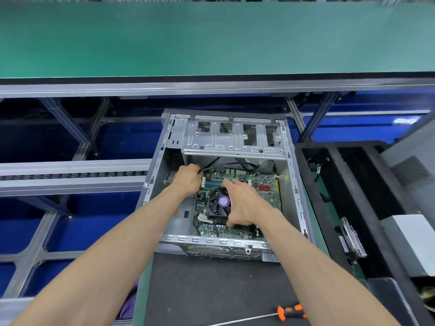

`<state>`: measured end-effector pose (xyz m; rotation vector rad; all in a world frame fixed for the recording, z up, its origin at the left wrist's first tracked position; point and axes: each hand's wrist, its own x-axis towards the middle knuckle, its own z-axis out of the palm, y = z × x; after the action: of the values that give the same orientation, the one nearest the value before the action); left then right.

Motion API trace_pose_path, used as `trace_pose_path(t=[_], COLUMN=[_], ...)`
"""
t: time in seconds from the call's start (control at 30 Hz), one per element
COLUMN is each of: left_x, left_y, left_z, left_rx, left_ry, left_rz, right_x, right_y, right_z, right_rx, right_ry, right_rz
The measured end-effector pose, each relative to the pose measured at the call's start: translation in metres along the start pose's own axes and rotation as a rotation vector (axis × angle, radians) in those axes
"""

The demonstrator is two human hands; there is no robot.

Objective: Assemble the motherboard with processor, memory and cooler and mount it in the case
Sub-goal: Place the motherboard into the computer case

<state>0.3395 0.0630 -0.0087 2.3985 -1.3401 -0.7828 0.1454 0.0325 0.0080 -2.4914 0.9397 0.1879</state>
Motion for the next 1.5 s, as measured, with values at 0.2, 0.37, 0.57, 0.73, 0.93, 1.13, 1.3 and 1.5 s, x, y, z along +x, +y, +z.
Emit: trace_pose_path(t=[0.2,0.37,0.57,0.73,0.93,1.13,1.3,1.5], left_x=[0.003,0.011,0.036,0.053,0.053,0.051,0.053,0.057], left_y=[0.001,0.013,0.049,0.056,0.051,0.044,0.047,0.055], left_z=[0.001,0.0,0.01,0.017,0.02,0.022,0.023,0.036], left_rx=[0.041,0.166,0.318,0.323,0.352,0.336,0.234,0.041], left_ry=[-0.002,-0.009,-0.198,-0.243,-0.152,-0.087,-0.087,-0.119], left_rz=[-0.005,0.101,0.172,0.178,0.234,0.28,0.281,0.206], right_x=[0.002,0.005,0.006,0.006,0.005,0.003,0.0,-0.003], right_y=[0.004,0.004,0.006,0.008,0.006,0.003,0.0,-0.004], right_z=[0.002,0.004,0.006,0.007,0.006,0.005,0.0,-0.002], right_rx=[-0.016,-0.001,0.01,0.017,-0.001,-0.011,-0.013,-0.019], right_ry=[0.011,-0.011,-0.017,-0.002,-0.009,-0.022,-0.012,0.018], right_rz=[-0.016,-0.008,-0.019,-0.032,-0.029,-0.031,-0.026,-0.054])
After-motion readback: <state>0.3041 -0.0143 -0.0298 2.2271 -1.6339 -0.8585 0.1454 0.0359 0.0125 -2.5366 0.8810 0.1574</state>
